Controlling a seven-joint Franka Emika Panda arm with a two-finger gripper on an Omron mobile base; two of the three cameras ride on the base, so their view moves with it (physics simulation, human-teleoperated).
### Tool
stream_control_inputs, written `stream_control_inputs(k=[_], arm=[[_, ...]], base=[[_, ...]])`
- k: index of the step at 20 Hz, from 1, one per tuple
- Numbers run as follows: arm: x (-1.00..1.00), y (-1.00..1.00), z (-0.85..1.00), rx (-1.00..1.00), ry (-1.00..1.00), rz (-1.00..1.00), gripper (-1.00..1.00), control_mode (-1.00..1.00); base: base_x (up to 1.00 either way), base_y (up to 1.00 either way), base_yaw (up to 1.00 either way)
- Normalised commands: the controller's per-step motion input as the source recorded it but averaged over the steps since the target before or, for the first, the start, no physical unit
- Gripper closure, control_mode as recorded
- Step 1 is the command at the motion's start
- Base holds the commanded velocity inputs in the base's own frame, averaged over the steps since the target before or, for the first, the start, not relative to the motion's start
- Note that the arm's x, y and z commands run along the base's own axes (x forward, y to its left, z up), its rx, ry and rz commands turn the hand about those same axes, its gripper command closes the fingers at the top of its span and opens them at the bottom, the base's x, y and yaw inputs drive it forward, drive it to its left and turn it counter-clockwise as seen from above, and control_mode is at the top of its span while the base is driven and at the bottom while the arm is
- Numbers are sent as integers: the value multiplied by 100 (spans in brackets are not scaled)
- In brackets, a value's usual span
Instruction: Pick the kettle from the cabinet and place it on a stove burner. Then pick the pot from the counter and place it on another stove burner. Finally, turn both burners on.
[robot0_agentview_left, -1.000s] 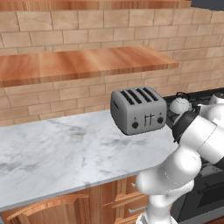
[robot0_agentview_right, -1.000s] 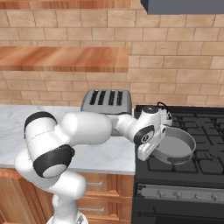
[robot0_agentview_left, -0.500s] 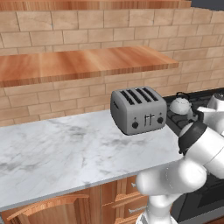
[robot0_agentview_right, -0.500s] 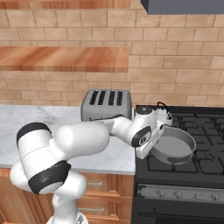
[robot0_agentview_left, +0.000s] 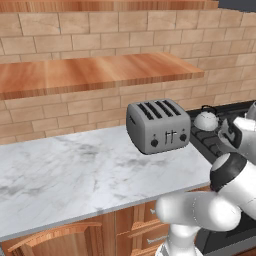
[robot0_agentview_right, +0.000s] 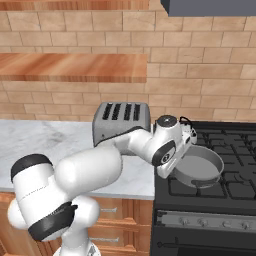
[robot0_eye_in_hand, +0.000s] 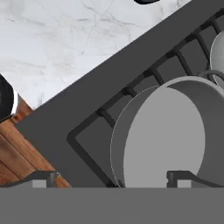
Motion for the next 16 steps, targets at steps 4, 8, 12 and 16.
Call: stream_control_inputs(k=[4, 8, 12, 16], arm=[[-49, -4, 25, 0, -8, 0, -100, -100], [-65, -7, 2, 1, -10, 0, -100, -100], [-77, -7, 0, 5, -15, 0, -100, -100], [-80, -4, 0, 6, -16, 0, -100, -100]], base=[[0, 0, 0], [0, 0, 0], [0, 0, 0], [0, 0, 0]])
